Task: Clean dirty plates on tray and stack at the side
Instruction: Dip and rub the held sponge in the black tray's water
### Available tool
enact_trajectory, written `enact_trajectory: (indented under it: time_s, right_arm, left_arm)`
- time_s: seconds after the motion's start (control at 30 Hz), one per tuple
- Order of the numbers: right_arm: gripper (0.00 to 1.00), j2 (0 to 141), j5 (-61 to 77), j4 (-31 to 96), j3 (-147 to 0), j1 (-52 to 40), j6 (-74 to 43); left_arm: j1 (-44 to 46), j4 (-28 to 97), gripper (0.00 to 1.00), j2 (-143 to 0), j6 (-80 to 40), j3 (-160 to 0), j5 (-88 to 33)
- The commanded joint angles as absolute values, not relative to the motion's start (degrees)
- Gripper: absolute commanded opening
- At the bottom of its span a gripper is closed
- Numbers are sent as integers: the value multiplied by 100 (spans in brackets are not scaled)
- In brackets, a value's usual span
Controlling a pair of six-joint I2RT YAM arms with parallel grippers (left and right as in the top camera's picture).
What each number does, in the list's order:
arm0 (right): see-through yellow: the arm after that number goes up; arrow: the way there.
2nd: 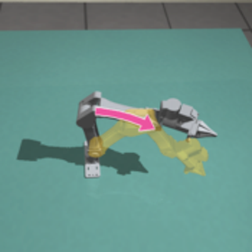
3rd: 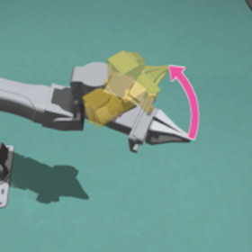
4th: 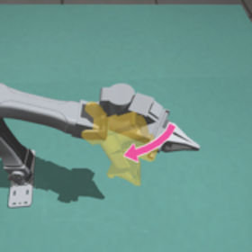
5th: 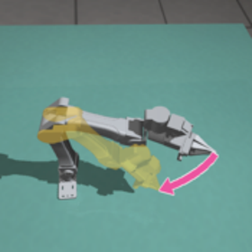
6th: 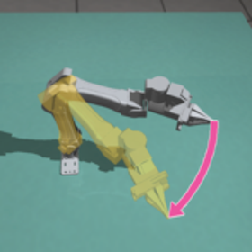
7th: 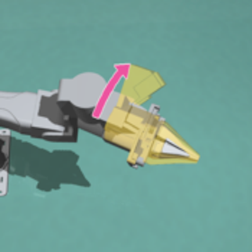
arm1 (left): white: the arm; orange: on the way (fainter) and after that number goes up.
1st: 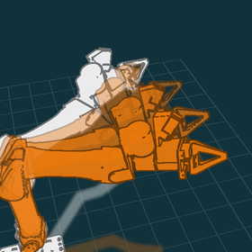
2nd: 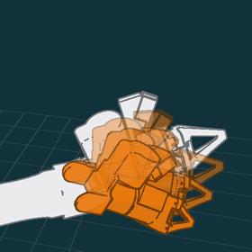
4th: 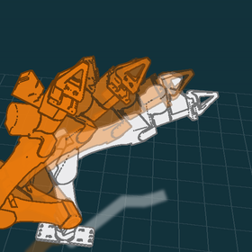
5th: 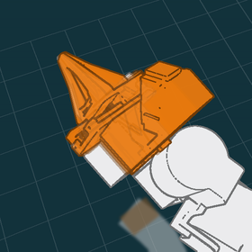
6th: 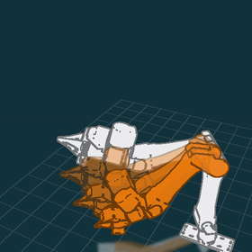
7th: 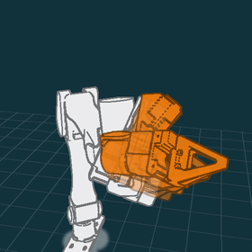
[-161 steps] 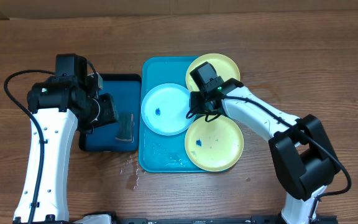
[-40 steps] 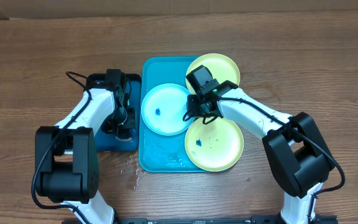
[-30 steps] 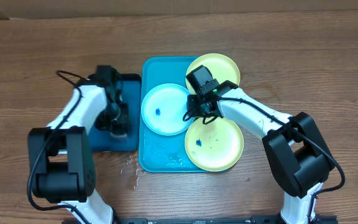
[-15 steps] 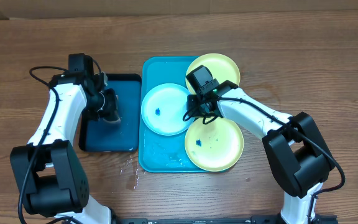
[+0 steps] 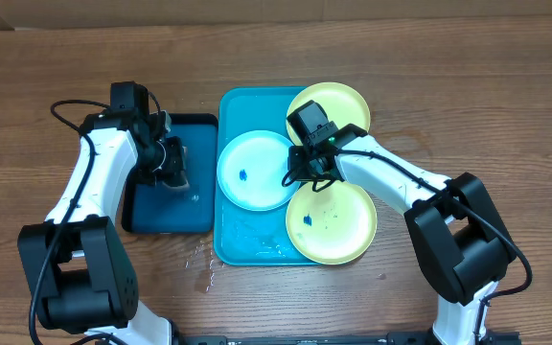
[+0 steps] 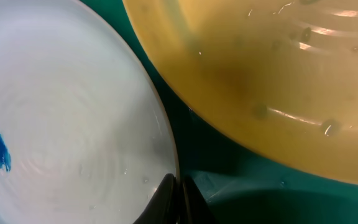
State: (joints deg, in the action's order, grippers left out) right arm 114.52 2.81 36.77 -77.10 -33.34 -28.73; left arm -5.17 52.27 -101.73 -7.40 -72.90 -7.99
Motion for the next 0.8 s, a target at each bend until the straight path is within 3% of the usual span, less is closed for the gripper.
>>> enact_trajectory:
  time_s: [0.0,0.13,0.17,0.23,0.77]
  right_arm:
    - [9,11478,414,3673,-7778,-3284,-2873]
    - [15,11478,480,3675,-7776,-3238,-2873]
    - [15,11478,480,3673,-7776,-3238,-2871]
    - [4,11478,480,3673,-7776,-3240,-2871]
    - [4,11478,478,3673,-7776,-3240,-2871]
  left_arm:
    - [-480,5218,4,-10049,-642,-7397,-882]
    - [-478,5221,4,-10049,-642,-7397,-880]
    - [-478,5221,5,-10051,-642,-7397,-880]
    - [-478,5218,4,-10051,-642,-7393,-880]
    - [-266,4628,4,-10099,-775,-6635,-919]
